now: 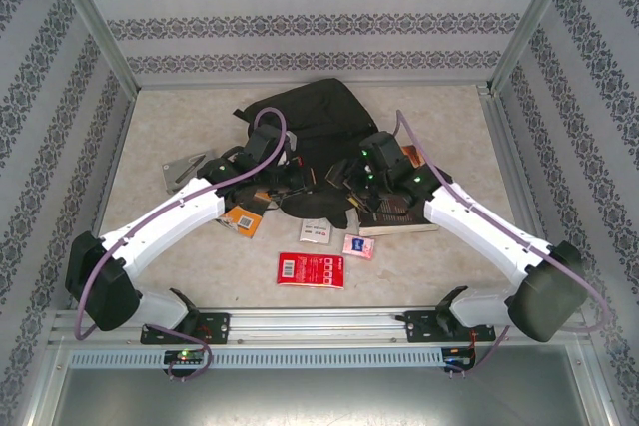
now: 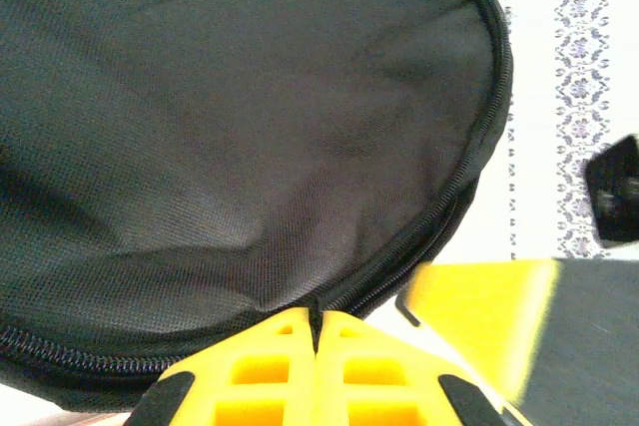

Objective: Pack the student bag

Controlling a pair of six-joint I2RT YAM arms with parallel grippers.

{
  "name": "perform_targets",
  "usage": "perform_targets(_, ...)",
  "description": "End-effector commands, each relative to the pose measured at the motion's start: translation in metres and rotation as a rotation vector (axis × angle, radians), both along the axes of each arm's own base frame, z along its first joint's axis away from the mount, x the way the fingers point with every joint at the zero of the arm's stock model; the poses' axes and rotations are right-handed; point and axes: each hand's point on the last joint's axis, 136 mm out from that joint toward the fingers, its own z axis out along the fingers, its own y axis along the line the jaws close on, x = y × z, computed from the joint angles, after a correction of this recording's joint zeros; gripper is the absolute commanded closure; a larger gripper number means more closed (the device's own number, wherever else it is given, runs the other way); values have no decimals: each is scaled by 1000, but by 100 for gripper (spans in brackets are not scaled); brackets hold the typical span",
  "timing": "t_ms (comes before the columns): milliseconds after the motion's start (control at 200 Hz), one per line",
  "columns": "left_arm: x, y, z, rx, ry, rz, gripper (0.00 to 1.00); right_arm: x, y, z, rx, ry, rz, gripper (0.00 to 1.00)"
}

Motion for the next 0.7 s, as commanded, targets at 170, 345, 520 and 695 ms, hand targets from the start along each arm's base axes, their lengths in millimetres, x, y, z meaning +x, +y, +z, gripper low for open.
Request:
perform_targets(170, -3, -11, 17, -43, -43, -12, 100, 15, 2, -30, -51, 40, -49, 48)
perform_targets(345, -7, -3, 9, -15, -39, -3, 100, 27, -13, -36, -106, 6, -87, 76)
perform_targets(520, -10, 10, -2, 49, -40, 17, 100, 30, -27, -37, -164, -15, -87, 98)
perform_targets(695, -3, 35, -12, 149, -59, 59, 100, 32, -36, -35, -228, -39, -32, 100)
